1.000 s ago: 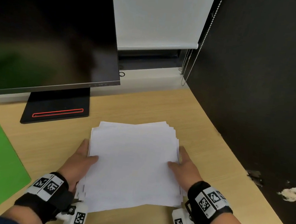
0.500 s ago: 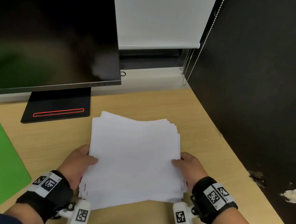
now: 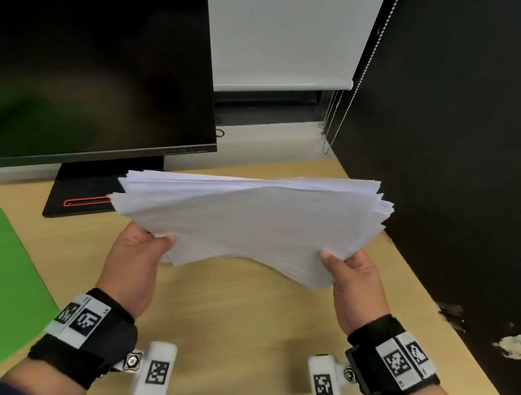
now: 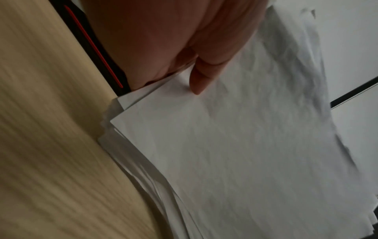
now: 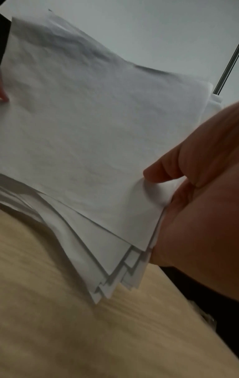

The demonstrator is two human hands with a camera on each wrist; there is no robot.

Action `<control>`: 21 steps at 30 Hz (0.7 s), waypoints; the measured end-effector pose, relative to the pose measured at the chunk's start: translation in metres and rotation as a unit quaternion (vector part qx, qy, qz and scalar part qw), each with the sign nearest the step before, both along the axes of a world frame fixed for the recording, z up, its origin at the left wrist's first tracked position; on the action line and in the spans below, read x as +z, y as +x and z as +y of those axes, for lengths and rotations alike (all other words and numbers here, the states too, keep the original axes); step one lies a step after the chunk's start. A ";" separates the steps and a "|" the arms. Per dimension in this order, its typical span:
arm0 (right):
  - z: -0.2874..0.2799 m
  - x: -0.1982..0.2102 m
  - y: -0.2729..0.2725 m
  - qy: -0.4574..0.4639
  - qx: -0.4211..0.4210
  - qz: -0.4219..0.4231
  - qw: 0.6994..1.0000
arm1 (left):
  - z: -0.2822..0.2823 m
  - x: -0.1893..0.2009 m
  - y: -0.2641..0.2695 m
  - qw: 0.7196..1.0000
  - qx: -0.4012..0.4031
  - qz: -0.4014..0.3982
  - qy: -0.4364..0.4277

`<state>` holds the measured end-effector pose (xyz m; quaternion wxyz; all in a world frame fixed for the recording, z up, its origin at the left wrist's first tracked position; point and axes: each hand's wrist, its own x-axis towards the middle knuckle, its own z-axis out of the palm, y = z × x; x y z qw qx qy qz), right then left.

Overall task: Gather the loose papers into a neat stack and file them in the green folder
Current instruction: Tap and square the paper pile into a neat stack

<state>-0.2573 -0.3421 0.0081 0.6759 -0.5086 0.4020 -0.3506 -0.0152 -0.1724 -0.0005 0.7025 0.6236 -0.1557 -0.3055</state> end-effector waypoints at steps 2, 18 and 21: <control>0.003 -0.006 -0.001 0.007 -0.009 0.001 1.000 | -0.001 0.000 -0.004 1.000 -0.003 -0.001 0.003; 0.011 0.014 -0.010 -0.051 -0.012 -0.031 0.998 | -0.004 0.016 -0.014 1.000 -0.010 -0.009 -0.022; 0.012 0.018 -0.011 -0.046 -0.031 -0.038 0.998 | -0.003 0.016 -0.016 1.000 -0.011 -0.003 -0.025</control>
